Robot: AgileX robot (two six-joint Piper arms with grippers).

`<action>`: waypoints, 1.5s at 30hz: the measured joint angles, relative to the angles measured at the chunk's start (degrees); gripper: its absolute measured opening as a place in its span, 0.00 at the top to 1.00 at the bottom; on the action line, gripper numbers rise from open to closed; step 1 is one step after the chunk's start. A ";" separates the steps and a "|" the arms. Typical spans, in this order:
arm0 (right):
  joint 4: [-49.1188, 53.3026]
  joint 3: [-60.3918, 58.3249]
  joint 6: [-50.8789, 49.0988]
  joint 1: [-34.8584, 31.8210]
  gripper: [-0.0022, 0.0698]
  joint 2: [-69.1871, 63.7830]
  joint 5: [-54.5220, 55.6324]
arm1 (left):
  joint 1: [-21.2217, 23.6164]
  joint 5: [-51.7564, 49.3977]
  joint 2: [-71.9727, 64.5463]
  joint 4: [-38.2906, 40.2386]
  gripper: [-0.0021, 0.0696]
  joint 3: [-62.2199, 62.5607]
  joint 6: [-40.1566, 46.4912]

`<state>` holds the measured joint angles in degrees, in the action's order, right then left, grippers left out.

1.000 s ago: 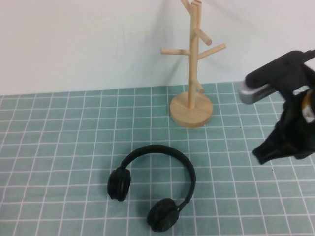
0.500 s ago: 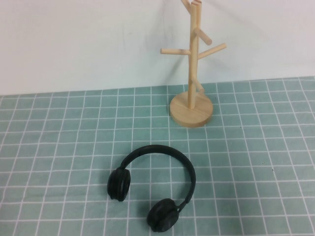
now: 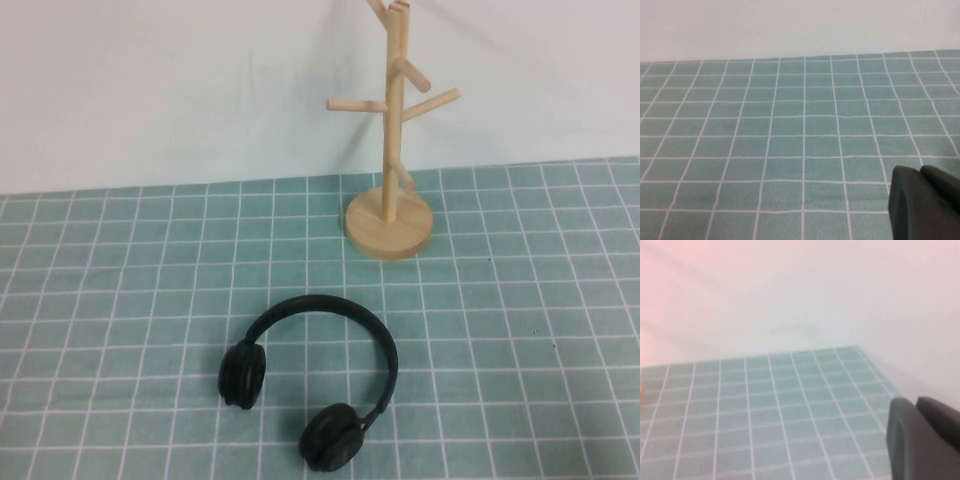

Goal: Take out the headphones from the headphone stand

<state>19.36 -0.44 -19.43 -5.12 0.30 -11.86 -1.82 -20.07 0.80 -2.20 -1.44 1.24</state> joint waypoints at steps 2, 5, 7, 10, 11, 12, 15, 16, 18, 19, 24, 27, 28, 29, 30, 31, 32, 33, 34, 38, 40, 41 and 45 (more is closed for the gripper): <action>-0.53 -0.84 -0.89 0.00 0.98 0.12 0.00 | 0.00 0.00 0.00 0.00 0.98 0.00 0.00; -1.52 -0.94 -2.55 0.00 0.98 0.12 -0.21 | 0.00 0.00 0.00 0.00 0.98 0.00 0.00; -1.52 -0.94 -2.81 0.00 0.98 0.12 -0.21 | 0.00 0.00 0.00 0.00 0.98 0.00 0.00; -1.52 -0.94 -2.94 0.00 0.98 0.12 -0.21 | 0.00 0.00 0.00 0.00 0.98 0.00 0.00; -1.88 -0.94 -3.03 0.00 0.98 0.12 -0.21 | 0.00 0.00 0.00 0.00 0.98 0.00 0.00; -2.69 -0.94 -2.42 0.00 0.98 0.12 -0.21 | 0.00 0.00 0.00 0.00 0.98 0.00 0.00; -9.38 -0.94 4.85 0.00 0.98 0.12 -1.47 | 0.00 0.00 0.00 0.00 0.98 0.00 0.00; -12.16 -0.94 8.67 0.00 0.98 0.12 -2.10 | 0.00 0.00 0.00 0.00 0.98 0.00 0.00; -16.25 -0.94 14.59 -0.03 0.98 0.12 -3.68 | 0.00 0.00 0.00 0.00 0.98 0.00 0.00; -17.35 -0.94 15.97 -0.03 0.98 0.12 -4.36 | 0.00 0.00 0.00 0.00 0.98 0.00 0.00; -17.79 -1.07 18.65 -0.13 0.98 0.12 -9.71 | 0.00 0.00 0.00 0.00 0.98 0.00 0.00; -17.13 -1.07 19.04 -0.13 0.98 0.12 -9.93 | 0.00 0.00 0.00 0.00 0.98 0.00 0.00; -17.10 -1.07 19.43 -0.13 0.98 0.12 -9.93 | 0.00 0.00 0.00 0.00 0.98 0.00 0.00; -17.10 -1.07 19.43 -0.13 0.98 0.12 -9.93 | 0.00 0.00 0.00 0.00 0.98 0.00 0.00; -17.00 -1.07 19.43 -0.13 0.98 0.12 -9.93 | 0.00 0.00 0.00 0.00 0.98 0.00 0.00; -17.00 -1.07 19.43 -0.13 0.98 0.12 -9.93 | 0.00 0.00 0.00 0.00 0.98 0.00 0.00; -17.00 -1.07 19.43 -0.13 0.98 0.12 -9.93 | 0.00 0.00 0.00 0.00 0.98 0.00 0.00; -17.00 -1.07 19.43 -0.13 0.98 0.12 -9.93 | 0.00 0.00 0.00 0.00 0.98 0.00 0.00; -17.00 -1.07 19.43 -0.13 0.98 0.12 -9.93 | 0.00 0.00 0.00 0.00 0.98 0.00 0.00; -17.00 -1.07 19.43 -0.13 0.98 0.12 -9.93 | 0.00 0.00 0.00 0.00 0.98 0.00 0.00; -17.00 -1.07 19.43 -0.13 0.98 0.12 -9.93 | 0.00 0.00 0.00 0.00 0.98 0.00 0.00; -17.00 -1.07 19.43 -0.13 0.98 0.12 -9.93 | 0.00 0.00 0.00 0.00 0.98 0.00 0.00; -17.00 -1.07 19.43 -0.13 0.98 0.12 -9.93 | 0.00 0.00 0.00 0.00 0.98 0.00 0.00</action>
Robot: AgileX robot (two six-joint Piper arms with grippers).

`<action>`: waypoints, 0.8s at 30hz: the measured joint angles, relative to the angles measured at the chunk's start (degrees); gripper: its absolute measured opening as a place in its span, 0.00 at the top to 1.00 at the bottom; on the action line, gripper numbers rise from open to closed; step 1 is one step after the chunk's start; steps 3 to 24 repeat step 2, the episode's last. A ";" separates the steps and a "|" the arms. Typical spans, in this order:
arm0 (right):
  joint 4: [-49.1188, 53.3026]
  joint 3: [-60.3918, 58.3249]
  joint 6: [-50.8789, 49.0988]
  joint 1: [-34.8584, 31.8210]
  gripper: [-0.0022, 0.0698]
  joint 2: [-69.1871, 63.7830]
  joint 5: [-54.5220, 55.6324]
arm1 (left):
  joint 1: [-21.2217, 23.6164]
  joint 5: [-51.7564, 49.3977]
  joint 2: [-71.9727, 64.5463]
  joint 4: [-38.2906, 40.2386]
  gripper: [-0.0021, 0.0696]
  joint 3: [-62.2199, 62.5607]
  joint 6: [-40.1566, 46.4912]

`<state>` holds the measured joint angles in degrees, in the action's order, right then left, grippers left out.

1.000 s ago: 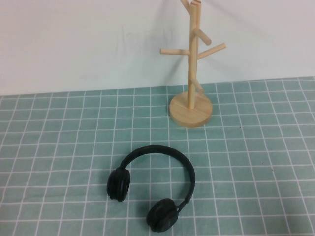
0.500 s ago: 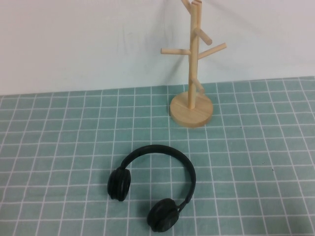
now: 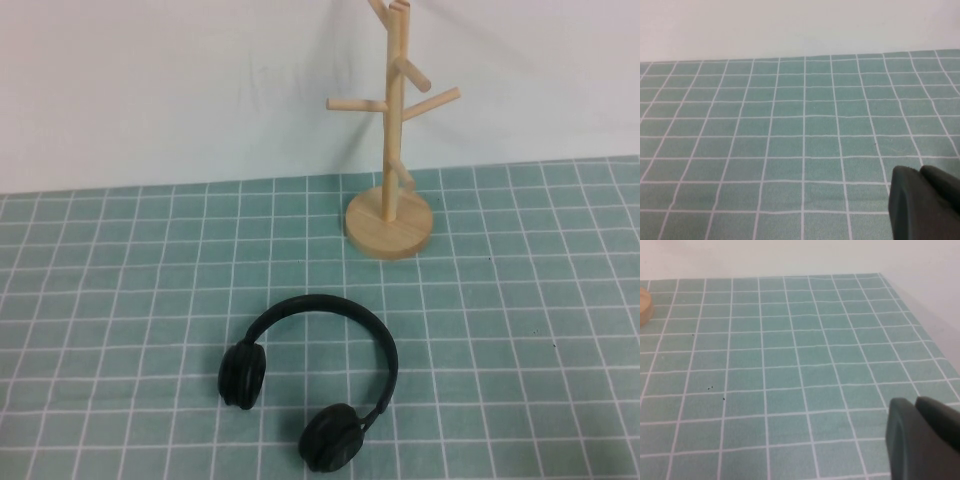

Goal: Take out the headphones from the headphone stand

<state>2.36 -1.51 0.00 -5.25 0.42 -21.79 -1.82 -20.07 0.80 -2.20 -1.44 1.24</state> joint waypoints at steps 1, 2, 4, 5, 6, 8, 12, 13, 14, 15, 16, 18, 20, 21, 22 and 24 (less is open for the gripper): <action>0.00 0.00 0.00 0.00 0.98 0.00 0.00 | 0.00 0.00 0.00 0.00 0.98 0.00 0.00; 0.00 0.00 0.00 0.00 0.98 0.00 0.00 | 0.00 0.00 0.00 0.00 0.98 0.00 0.00; 0.00 0.00 0.00 0.00 0.98 0.00 0.00 | 0.00 0.00 0.00 0.00 0.98 0.00 0.00; 0.00 0.00 0.00 0.00 0.98 0.00 0.00 | 0.00 0.00 0.00 0.00 0.98 0.00 0.00; 0.00 0.00 0.00 0.00 0.98 0.00 0.00 | 0.00 0.00 0.00 0.00 0.98 0.00 0.00; 0.00 0.00 0.00 0.00 0.98 0.00 0.00 | 0.00 0.00 0.00 0.00 0.98 0.00 0.00; 0.00 0.00 0.00 0.00 0.98 0.00 0.00 | 0.00 0.00 0.00 0.00 0.98 0.00 0.00; 0.00 0.00 0.00 0.00 0.98 0.00 0.00 | 0.00 0.00 0.00 0.00 0.98 0.00 0.00; 0.00 0.00 0.00 0.00 0.98 0.00 0.00 | 0.00 0.00 0.00 0.00 0.98 0.00 0.00; 0.00 0.00 0.00 0.00 0.98 0.00 0.00 | 0.00 0.00 0.00 0.00 0.98 0.00 0.00; 0.00 0.00 0.00 0.00 0.98 0.00 0.00 | 0.00 0.00 0.00 0.00 0.98 0.00 0.00; 0.00 0.00 0.00 0.00 0.98 0.00 0.00 | 0.00 0.00 0.00 0.00 0.98 0.00 0.00; 0.00 0.00 0.00 0.00 0.98 0.00 0.00 | 0.00 0.00 0.00 0.00 0.98 0.00 0.00; 0.00 0.00 0.00 0.00 0.98 0.00 0.00 | 0.00 0.00 0.00 0.00 0.98 0.00 0.00; 0.00 0.00 0.00 0.00 0.98 0.00 0.00 | 0.00 0.00 0.00 0.00 0.98 0.00 0.00; 0.00 0.00 0.00 0.00 0.98 0.00 0.00 | 0.00 0.00 0.00 0.00 0.98 0.00 0.00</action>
